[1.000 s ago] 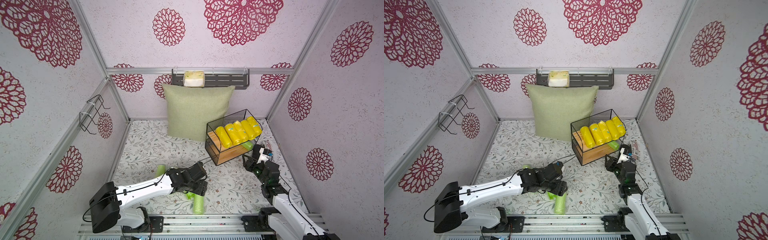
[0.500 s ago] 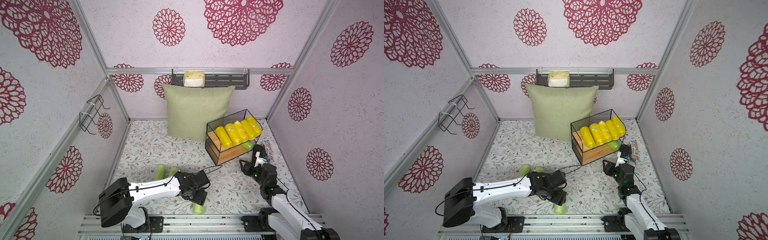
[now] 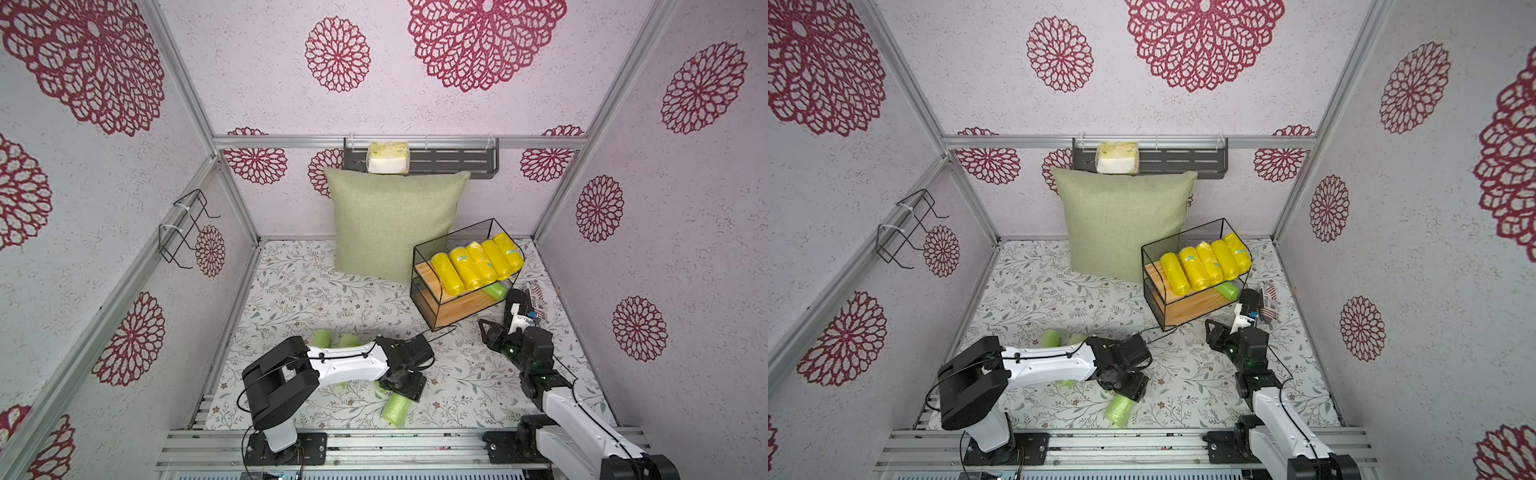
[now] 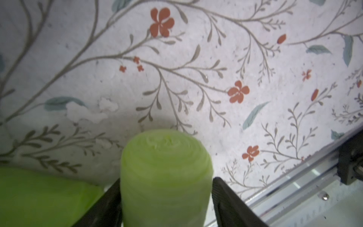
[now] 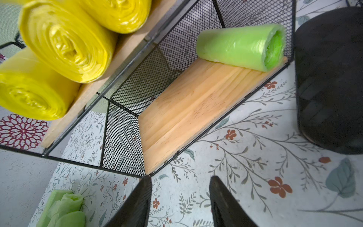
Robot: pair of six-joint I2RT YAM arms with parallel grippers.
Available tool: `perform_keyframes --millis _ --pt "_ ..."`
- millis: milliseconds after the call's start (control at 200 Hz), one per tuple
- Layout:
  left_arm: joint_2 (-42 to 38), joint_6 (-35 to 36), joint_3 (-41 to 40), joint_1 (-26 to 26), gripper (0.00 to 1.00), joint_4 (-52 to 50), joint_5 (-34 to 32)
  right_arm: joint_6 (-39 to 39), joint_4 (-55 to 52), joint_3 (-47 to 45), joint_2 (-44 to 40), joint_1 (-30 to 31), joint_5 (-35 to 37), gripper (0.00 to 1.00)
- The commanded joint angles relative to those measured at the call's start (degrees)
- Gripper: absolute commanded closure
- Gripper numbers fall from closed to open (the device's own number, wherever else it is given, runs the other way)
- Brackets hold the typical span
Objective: Sort the rolls of trash bags by color and place them on the shelf
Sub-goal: Pick up the roll of trash bags from the center of the board.
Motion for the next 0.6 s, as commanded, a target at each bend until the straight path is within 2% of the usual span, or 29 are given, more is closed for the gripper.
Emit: perform_keyframes --millis 0,210,345,455,595 --pt "2.37 1.7 1.52 0.6 0.33 2.98 -2.55 0.03 1.16 1.49 0.29 0.21 -1.54 0.48" --pt "1.74 3.56 2.11 0.55 0.52 2.27 -5.08 -1.08 -1.84 2.35 -1.39 0.18 -1.95 0.48" --pt "-1.24 3.03 1.86 1.57 0.63 5.84 -5.81 -2.62 -6.39 3.56 -3.4 0.26 -4.11 0.46" --pt "-5.72 0.71 0.17 4.11 0.68 12.83 -3.42 -3.14 -11.15 3.81 -8.25 0.6 -4.87 0.42" --pt "-12.14 -0.76 -1.06 8.5 0.71 20.14 -3.59 -3.35 -15.82 5.11 -14.65 2.07 -5.94 0.38"
